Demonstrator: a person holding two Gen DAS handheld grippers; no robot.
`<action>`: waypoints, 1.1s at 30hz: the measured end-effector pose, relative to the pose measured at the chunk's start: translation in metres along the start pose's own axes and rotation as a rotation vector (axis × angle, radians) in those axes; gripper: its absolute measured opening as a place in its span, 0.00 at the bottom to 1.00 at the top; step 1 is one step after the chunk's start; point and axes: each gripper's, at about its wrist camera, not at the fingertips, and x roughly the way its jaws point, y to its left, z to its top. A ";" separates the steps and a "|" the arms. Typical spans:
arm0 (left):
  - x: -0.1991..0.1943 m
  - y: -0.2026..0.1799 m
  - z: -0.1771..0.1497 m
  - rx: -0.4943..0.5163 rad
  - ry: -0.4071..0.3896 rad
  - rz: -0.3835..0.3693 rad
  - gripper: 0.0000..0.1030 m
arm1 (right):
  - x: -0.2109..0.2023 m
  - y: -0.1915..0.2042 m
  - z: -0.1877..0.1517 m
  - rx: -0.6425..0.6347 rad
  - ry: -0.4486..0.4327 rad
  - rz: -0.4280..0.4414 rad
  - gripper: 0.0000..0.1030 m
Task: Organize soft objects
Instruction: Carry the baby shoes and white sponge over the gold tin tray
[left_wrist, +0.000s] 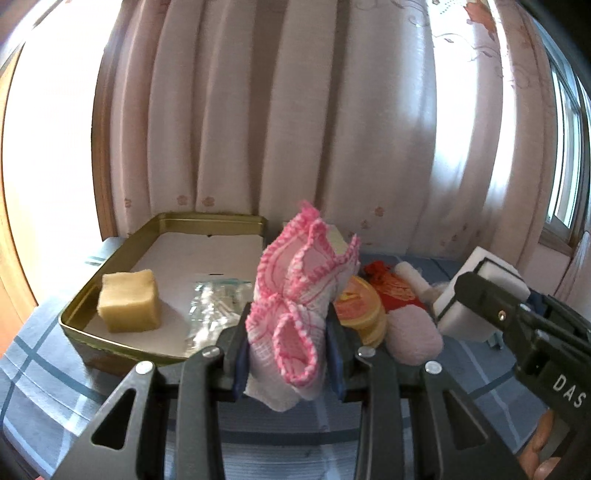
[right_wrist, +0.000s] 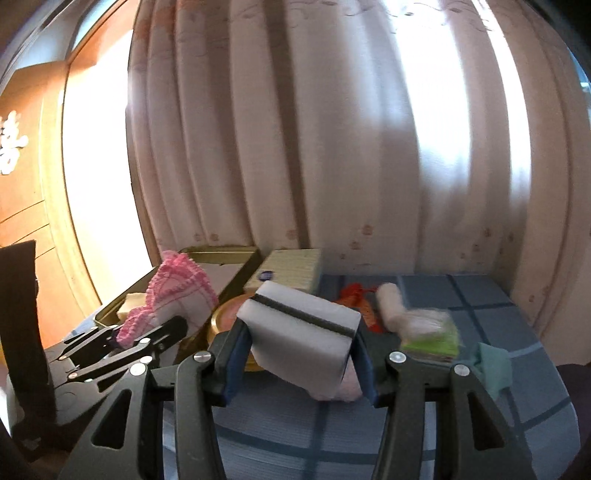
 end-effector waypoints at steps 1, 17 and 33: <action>0.000 0.004 0.000 -0.007 0.000 0.003 0.32 | 0.002 0.003 0.000 -0.004 0.000 0.005 0.52; -0.004 0.052 0.000 -0.072 -0.007 0.073 0.32 | 0.022 0.061 0.009 -0.062 -0.006 0.102 0.52; -0.003 0.095 0.020 -0.108 -0.055 0.157 0.32 | 0.050 0.098 0.029 -0.094 -0.042 0.156 0.52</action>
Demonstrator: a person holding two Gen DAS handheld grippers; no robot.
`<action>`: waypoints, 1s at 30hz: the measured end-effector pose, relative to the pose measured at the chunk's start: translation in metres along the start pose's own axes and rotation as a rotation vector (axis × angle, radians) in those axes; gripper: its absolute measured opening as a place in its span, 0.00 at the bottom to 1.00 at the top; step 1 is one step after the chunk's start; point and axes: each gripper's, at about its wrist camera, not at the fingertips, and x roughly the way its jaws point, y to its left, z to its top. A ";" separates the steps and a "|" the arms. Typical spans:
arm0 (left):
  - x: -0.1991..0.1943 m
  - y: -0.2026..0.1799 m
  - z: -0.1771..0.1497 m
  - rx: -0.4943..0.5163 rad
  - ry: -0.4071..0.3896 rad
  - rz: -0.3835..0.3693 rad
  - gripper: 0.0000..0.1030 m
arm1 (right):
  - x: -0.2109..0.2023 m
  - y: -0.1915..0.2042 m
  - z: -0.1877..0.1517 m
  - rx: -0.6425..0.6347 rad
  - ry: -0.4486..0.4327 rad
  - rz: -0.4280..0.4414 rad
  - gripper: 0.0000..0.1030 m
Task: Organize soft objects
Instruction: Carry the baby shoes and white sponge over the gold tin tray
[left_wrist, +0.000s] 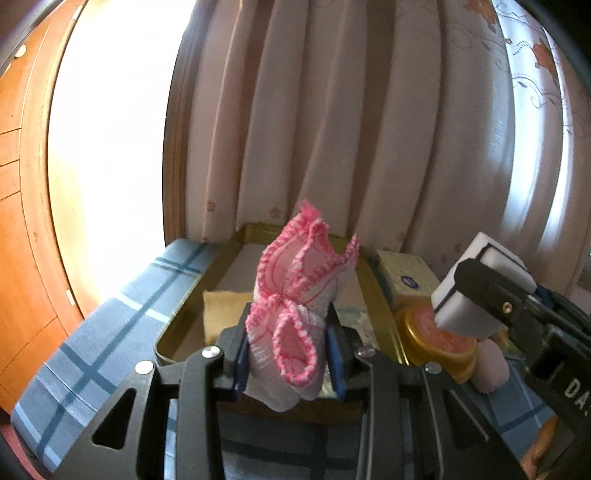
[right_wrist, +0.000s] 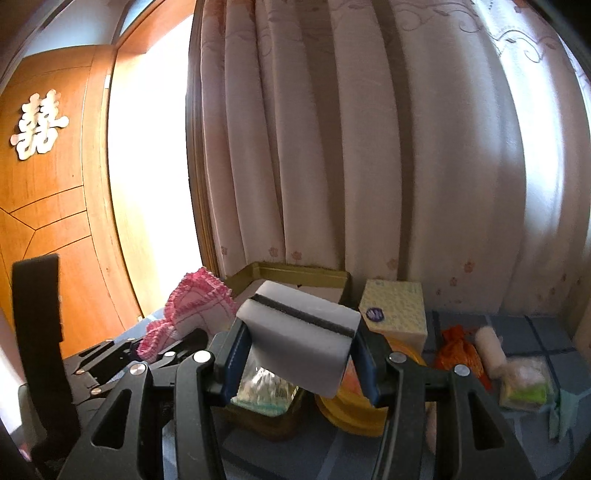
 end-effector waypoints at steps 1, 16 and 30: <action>0.002 0.002 0.002 0.003 -0.005 0.007 0.32 | 0.004 0.001 0.002 0.002 -0.004 0.001 0.52; 0.056 0.018 0.035 0.014 0.058 0.078 0.32 | 0.073 0.006 0.020 0.079 0.041 -0.025 0.52; 0.098 0.018 0.024 0.064 0.145 0.149 0.32 | 0.117 0.004 0.015 0.129 0.120 -0.063 0.52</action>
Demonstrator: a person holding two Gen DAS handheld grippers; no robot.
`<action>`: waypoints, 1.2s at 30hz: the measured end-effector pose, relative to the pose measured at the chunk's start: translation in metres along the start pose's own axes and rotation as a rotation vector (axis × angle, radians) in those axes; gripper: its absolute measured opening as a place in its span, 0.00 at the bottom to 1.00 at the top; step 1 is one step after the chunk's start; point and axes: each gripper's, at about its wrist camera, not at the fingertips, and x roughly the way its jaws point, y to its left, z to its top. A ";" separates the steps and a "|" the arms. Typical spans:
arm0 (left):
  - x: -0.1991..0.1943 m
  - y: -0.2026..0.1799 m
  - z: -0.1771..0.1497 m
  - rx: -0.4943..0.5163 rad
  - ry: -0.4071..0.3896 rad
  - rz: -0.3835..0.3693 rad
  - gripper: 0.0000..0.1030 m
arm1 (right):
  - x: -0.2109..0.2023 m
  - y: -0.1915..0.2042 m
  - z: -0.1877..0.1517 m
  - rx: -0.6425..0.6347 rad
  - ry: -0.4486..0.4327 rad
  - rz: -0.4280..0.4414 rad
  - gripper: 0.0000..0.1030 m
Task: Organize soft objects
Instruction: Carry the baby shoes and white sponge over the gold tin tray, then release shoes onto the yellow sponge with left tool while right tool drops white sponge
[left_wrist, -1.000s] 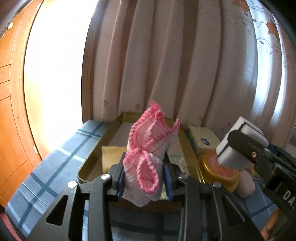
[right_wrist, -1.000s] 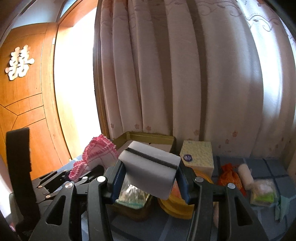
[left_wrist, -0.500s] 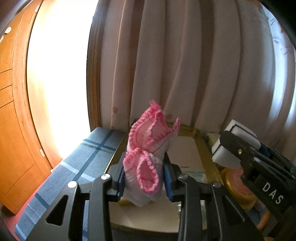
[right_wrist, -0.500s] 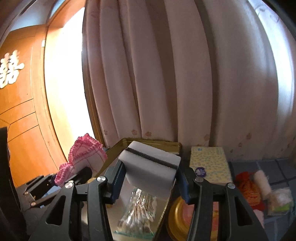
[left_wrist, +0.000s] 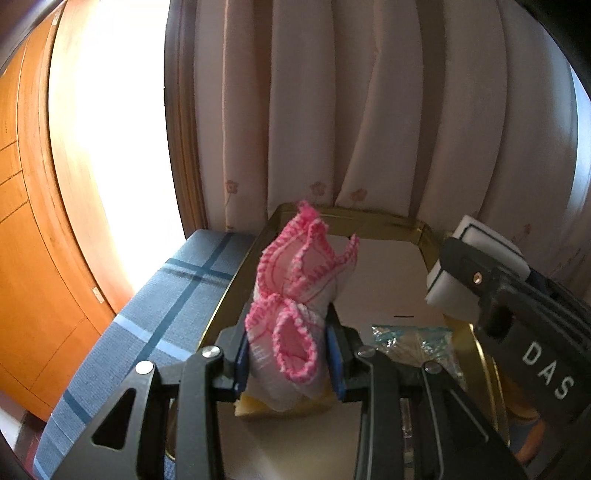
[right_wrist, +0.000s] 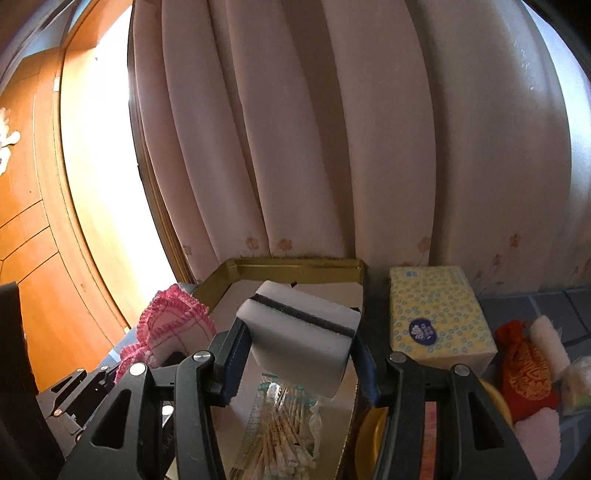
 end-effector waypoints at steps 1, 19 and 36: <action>0.000 -0.001 0.000 0.002 -0.001 0.001 0.32 | 0.001 0.001 -0.001 -0.001 0.004 0.000 0.52; 0.006 -0.001 0.002 0.006 0.000 0.020 0.35 | 0.006 0.011 -0.002 -0.038 0.006 0.013 0.55; -0.010 0.016 0.000 -0.145 -0.099 0.034 0.95 | -0.021 0.001 -0.005 -0.043 -0.147 0.013 0.81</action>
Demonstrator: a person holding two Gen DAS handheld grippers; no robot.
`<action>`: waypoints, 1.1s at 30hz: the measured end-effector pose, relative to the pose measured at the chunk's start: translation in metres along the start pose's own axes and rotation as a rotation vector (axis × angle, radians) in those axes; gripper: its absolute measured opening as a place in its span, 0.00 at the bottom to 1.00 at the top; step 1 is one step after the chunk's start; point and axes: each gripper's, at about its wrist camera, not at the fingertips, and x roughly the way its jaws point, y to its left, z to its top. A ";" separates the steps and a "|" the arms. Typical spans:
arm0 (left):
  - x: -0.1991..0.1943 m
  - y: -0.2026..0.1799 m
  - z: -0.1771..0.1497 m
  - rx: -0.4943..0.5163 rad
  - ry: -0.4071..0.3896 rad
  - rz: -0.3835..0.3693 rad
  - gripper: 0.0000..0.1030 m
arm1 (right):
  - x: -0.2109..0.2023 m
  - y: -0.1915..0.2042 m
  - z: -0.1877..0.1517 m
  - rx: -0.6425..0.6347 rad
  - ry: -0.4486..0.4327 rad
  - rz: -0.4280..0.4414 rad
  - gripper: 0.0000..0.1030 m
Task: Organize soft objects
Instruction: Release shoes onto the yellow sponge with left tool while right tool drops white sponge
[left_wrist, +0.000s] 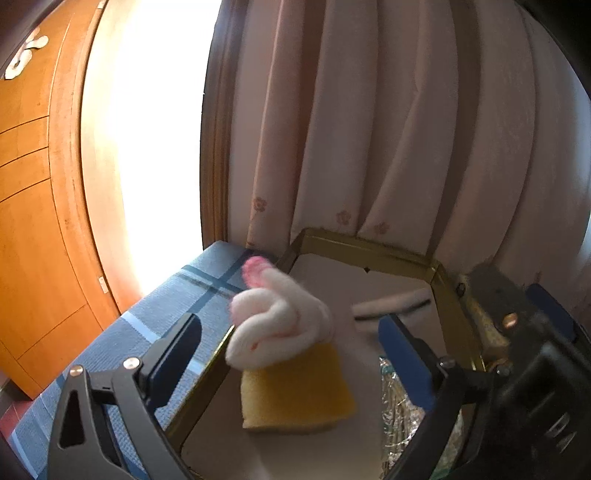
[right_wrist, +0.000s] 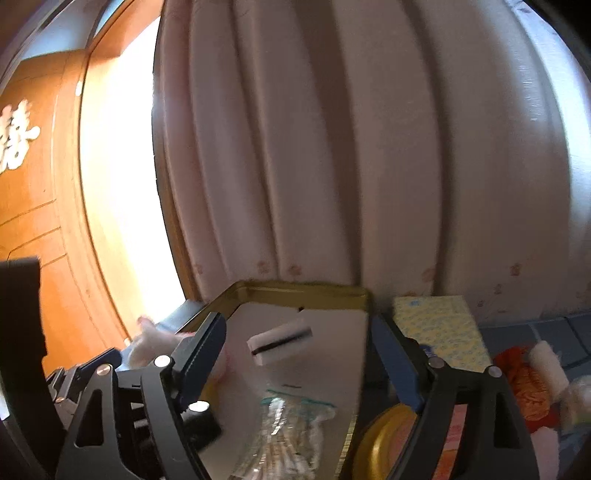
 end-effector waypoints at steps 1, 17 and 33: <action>-0.001 0.000 0.000 0.002 -0.006 0.003 0.95 | -0.003 -0.004 0.000 0.013 -0.010 -0.009 0.81; -0.024 -0.018 -0.003 0.086 -0.136 0.109 0.95 | -0.025 -0.031 -0.010 0.026 -0.087 -0.166 0.81; -0.032 -0.025 -0.007 0.091 -0.158 0.126 0.95 | -0.054 -0.051 -0.020 -0.001 -0.138 -0.194 0.81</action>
